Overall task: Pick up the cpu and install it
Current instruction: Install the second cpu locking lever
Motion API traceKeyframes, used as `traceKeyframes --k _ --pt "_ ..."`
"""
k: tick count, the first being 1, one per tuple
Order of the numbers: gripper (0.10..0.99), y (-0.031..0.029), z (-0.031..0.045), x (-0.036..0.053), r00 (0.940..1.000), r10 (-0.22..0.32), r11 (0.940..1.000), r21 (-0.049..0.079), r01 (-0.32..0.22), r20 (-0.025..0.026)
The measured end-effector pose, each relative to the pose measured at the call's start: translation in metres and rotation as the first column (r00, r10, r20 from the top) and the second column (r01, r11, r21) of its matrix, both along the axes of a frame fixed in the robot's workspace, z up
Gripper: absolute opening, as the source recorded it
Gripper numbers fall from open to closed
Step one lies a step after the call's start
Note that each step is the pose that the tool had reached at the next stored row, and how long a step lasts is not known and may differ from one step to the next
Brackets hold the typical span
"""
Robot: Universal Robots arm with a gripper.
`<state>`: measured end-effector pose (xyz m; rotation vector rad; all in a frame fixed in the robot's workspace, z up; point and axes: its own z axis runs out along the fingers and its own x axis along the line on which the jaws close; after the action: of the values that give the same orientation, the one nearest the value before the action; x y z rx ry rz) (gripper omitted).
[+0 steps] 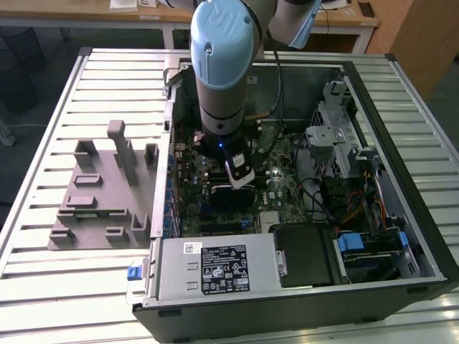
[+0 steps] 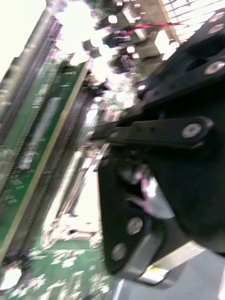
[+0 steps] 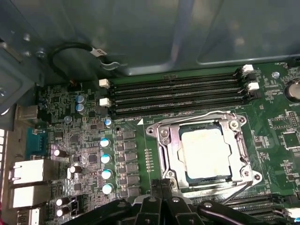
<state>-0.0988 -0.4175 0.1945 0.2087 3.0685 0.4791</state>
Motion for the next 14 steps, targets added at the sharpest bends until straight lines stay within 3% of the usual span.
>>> traceKeyframes --k 4,10,14 --pt "0.106 -0.0001 0.0011 -0.0009 1.0000 0.000 1.0000 -0.001 0.000 0.0011" --pt "0.106 -0.0001 0.0176 -0.0009 1.0000 0.000 1.0000 -0.001 0.000 0.0011" --pt "0.106 -0.0001 0.0246 -0.0007 1.0000 0.000 1.0000 -0.002 0.000 0.0012"
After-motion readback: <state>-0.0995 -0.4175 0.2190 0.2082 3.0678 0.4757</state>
